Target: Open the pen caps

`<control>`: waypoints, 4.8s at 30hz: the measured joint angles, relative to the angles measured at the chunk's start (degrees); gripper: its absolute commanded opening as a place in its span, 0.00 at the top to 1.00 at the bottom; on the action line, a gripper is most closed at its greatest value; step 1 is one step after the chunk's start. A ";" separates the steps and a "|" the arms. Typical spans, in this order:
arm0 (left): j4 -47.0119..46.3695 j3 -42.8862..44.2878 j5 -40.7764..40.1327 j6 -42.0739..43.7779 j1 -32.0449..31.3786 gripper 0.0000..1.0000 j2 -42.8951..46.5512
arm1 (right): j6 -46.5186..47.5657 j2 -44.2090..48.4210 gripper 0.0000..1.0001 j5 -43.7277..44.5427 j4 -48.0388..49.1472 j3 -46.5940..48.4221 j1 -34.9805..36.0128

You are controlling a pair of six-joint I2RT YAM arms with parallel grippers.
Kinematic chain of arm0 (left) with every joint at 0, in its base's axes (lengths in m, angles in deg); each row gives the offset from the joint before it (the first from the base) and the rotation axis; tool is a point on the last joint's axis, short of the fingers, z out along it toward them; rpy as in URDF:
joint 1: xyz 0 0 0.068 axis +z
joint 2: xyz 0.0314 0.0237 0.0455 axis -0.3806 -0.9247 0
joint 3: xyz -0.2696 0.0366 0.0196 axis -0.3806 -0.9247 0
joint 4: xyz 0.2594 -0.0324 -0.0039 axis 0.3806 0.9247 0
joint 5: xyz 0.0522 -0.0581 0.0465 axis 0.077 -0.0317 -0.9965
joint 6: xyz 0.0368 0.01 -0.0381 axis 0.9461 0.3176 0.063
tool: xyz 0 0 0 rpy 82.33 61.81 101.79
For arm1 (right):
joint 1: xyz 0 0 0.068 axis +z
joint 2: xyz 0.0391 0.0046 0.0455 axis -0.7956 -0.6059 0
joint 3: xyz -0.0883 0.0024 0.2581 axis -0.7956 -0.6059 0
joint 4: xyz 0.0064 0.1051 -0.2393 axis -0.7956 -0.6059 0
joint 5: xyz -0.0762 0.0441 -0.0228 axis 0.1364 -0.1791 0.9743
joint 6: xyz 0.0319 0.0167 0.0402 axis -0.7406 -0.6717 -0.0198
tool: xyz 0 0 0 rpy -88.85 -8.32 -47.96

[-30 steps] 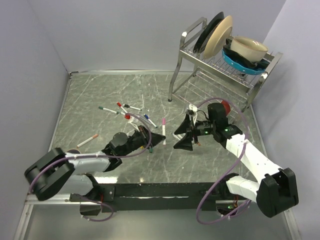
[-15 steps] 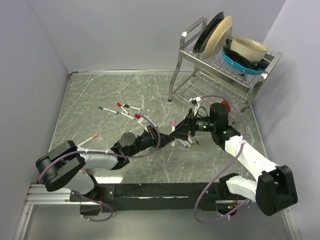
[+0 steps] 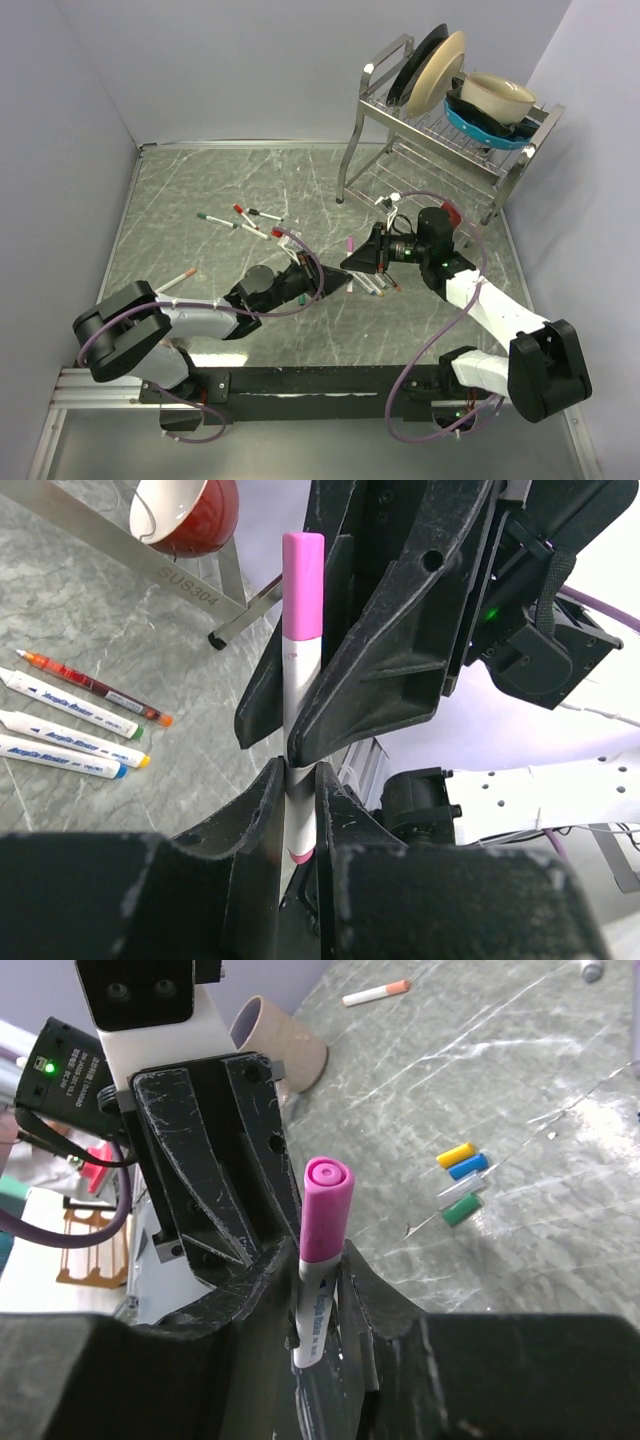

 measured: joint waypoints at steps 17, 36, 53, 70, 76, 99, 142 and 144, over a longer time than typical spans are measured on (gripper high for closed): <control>9.22 -2.32 -6.16 3.69 -0.11 0.11 12.57 | 33.53 -4.52 1.00 -9.88 -26.56 10.19 0.00; 10.21 4.44 -2.62 5.22 0.94 0.39 5.40 | 47.52 -5.62 1.00 -15.41 -38.62 11.32 0.00; 5.33 5.92 2.62 4.83 1.09 0.99 1.62 | 45.59 -6.60 1.00 -16.11 -38.34 11.32 -0.15; 22.58 0.52 -25.31 8.37 7.96 0.99 36.00 | 52.30 -15.12 1.00 -8.52 -46.58 17.16 8.20; 39.93 0.72 -31.06 2.93 10.36 0.99 38.69 | 50.23 -11.63 1.00 3.72 -44.70 15.52 8.20; 59.14 -3.58 -21.57 -8.41 17.49 0.88 14.62 | 42.03 -25.49 0.84 36.24 -40.00 15.91 11.76; 73.57 22.99 -11.50 22.01 26.23 0.01 22.21 | 50.75 -39.12 0.00 35.54 -48.13 51.10 14.99; 76.06 24.06 -10.88 24.20 26.23 0.01 22.21 | 50.03 -42.86 0.06 37.62 -49.48 54.21 15.89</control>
